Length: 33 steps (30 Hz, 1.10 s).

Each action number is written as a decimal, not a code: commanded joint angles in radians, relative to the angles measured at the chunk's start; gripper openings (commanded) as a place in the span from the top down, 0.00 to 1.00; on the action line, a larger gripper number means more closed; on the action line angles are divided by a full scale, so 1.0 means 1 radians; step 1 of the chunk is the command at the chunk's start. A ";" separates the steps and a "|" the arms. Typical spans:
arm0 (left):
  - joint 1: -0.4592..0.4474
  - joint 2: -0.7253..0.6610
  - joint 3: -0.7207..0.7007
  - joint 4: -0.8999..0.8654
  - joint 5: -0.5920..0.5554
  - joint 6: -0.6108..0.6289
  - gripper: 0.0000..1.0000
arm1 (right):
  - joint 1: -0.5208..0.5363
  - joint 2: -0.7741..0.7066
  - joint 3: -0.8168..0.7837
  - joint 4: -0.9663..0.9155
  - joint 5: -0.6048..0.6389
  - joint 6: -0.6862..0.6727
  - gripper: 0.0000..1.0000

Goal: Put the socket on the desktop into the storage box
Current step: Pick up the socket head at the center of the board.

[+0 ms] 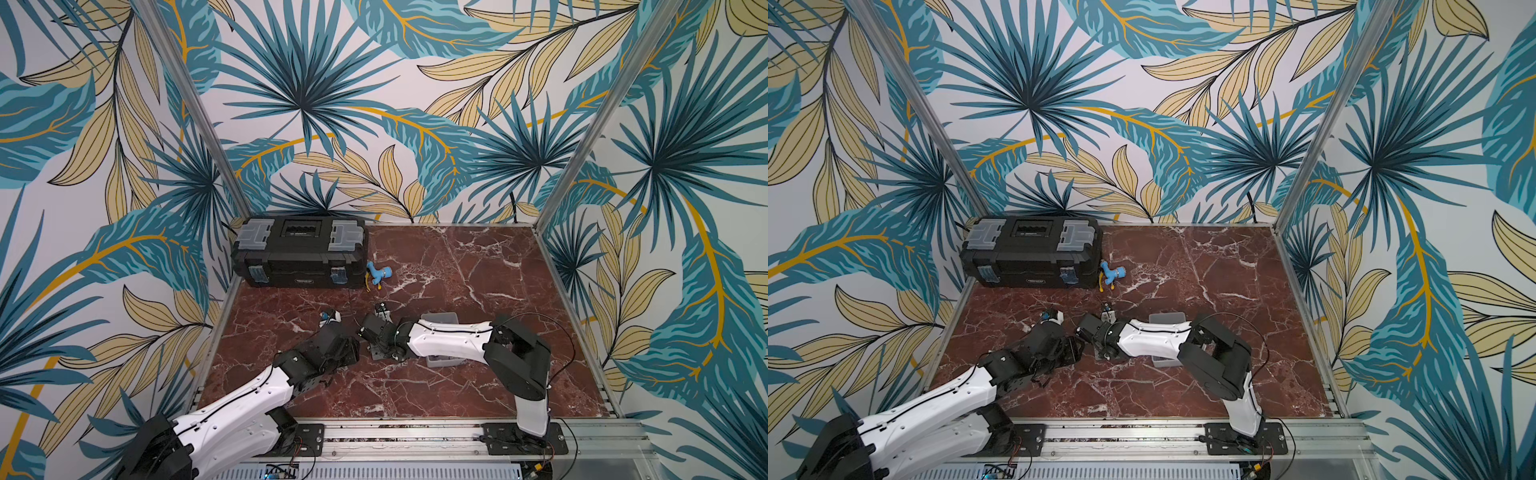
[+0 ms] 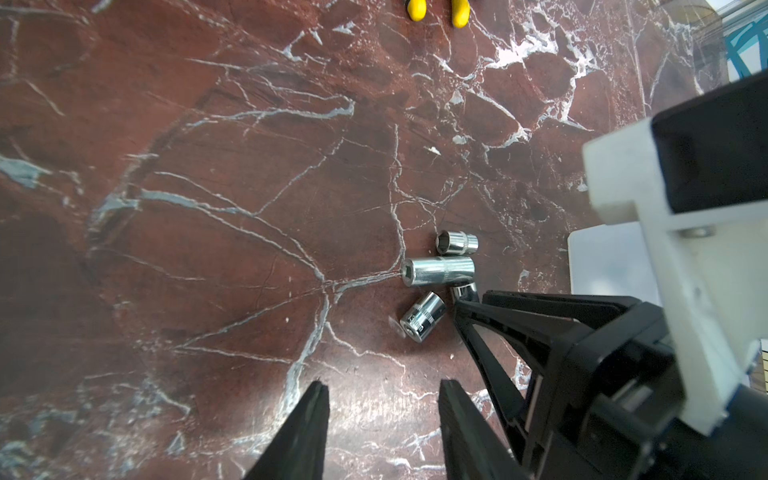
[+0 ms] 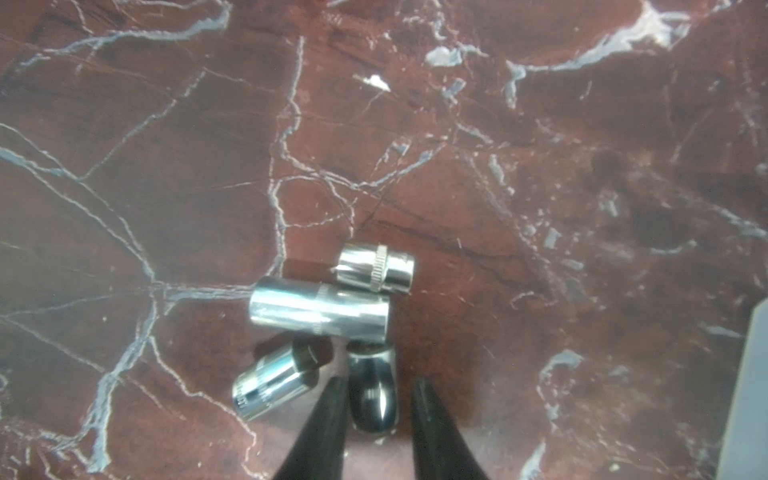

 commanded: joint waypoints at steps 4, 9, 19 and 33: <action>0.007 0.003 -0.009 0.020 0.007 0.001 0.52 | -0.005 0.028 -0.009 0.002 0.007 0.006 0.78; 0.008 0.003 -0.003 0.017 0.008 0.003 0.52 | -0.006 0.024 -0.028 0.005 0.010 0.007 0.77; 0.010 -0.001 0.006 0.010 0.011 0.003 0.53 | -0.011 0.028 -0.039 0.010 0.010 0.011 0.74; 0.010 -0.058 0.035 0.083 0.198 0.050 0.52 | 0.004 -0.309 -0.305 0.195 0.013 -0.128 0.98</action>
